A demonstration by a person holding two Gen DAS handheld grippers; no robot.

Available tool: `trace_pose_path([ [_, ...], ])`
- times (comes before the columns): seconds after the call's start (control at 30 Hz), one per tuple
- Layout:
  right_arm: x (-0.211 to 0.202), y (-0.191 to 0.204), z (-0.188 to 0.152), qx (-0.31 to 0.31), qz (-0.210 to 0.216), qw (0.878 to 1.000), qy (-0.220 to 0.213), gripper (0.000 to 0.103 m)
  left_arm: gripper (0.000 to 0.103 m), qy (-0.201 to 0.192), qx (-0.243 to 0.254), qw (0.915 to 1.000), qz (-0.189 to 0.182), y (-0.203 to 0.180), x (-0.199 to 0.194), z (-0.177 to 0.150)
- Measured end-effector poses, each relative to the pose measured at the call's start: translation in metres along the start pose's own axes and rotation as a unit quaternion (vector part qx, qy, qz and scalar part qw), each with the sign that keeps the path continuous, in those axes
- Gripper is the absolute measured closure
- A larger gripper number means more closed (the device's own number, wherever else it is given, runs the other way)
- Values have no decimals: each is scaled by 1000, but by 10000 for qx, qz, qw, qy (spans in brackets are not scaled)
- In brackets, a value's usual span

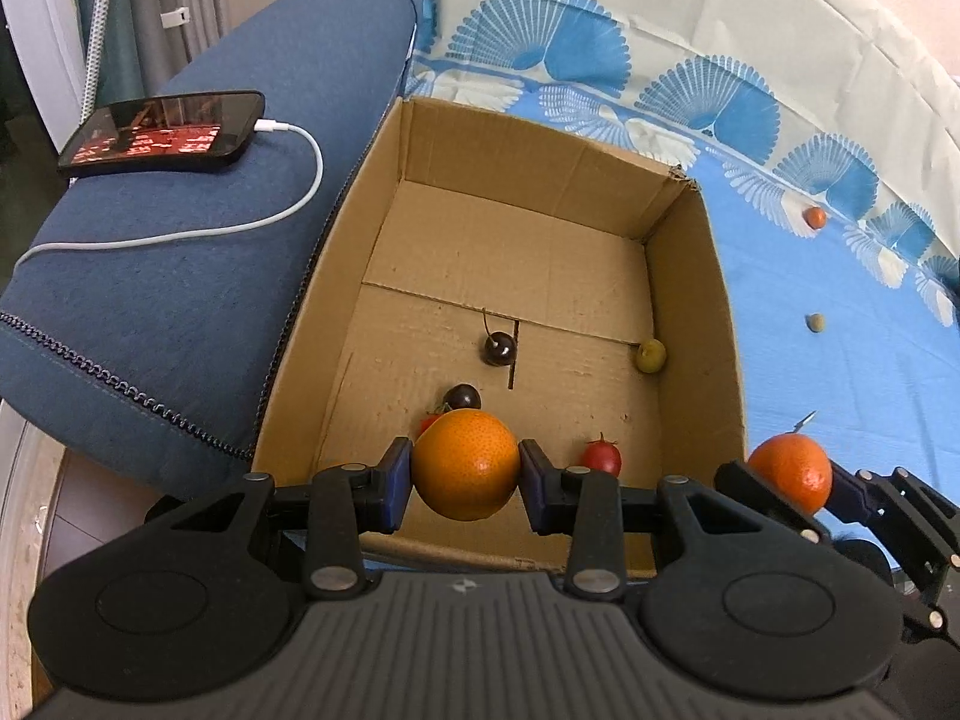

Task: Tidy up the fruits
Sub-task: 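Carry the orange fruit and mandarin with both tools over the cardboard box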

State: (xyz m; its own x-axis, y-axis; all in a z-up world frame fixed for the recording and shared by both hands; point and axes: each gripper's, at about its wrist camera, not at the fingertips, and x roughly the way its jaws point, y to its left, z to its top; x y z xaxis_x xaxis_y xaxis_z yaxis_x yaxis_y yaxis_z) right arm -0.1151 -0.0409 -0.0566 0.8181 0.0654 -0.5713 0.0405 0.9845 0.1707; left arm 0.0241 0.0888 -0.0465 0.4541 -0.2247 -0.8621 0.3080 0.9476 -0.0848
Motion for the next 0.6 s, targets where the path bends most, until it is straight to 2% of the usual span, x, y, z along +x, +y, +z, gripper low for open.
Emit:
trace_pose_path([
  [0.6, 50, -3, -3, -34, 77, 9986, 516, 65, 61, 385, 79, 9992, 64, 2, 53, 14],
])
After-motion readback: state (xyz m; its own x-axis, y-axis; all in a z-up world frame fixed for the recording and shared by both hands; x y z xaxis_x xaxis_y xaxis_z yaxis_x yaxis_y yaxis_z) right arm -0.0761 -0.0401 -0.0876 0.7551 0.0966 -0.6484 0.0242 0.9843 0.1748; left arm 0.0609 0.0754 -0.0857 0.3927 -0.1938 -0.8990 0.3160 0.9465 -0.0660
